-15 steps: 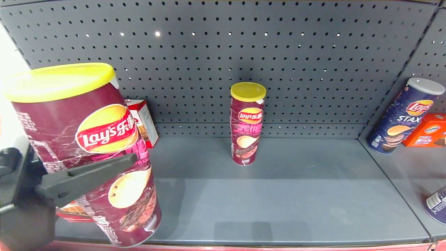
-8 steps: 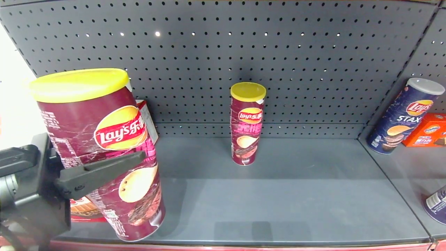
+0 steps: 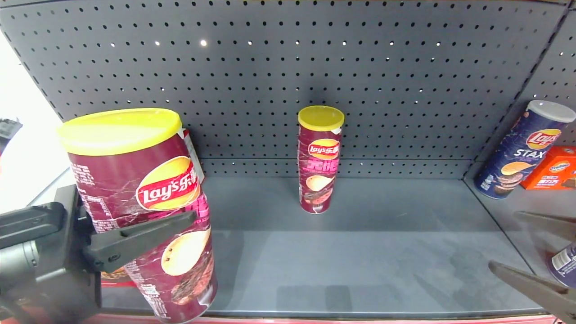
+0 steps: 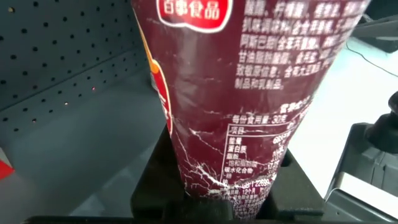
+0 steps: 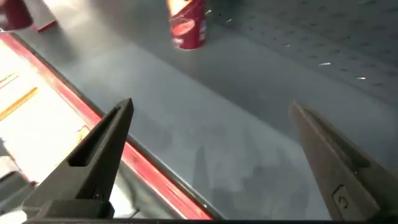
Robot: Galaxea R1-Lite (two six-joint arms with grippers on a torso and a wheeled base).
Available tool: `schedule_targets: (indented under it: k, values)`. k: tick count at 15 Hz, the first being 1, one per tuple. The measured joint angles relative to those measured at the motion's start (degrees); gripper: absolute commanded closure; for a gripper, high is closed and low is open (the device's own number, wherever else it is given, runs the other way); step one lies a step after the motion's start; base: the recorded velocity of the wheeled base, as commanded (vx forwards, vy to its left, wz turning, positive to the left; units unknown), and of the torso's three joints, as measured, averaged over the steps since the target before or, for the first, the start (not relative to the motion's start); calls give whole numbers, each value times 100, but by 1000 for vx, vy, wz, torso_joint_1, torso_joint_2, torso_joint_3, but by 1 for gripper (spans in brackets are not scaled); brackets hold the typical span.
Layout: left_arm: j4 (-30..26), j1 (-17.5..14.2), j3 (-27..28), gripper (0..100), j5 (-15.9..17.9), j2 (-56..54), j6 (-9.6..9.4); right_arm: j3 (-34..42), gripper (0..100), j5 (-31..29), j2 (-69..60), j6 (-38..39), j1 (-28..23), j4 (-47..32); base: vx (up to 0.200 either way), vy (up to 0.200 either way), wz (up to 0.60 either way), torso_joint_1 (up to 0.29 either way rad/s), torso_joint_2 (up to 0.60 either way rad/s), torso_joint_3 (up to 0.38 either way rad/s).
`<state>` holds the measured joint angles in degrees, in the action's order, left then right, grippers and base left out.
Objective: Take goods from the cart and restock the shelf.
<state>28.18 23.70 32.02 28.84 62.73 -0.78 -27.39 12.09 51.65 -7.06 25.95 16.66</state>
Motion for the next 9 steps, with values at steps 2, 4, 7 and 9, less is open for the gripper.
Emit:
schedule_targets:
  k: [2,4,7,9]
  values:
    - [4,0,44,100,-2,0,-1,-223,0,-71,524,184,102,211,0,0,0,0,0,0]
    - [2,-6,55,100,-5,5,0,-417,0,-77,975,283,111,519,0,0,0,0,0,0]
    - [0,-22,77,100,-2,16,12,-719,0,-52,1659,294,-27,901,0,0,0,0,0,0]
    - [2,-22,129,100,-2,57,13,-909,0,375,2247,246,-197,1624,0,0,0,0,0,0]
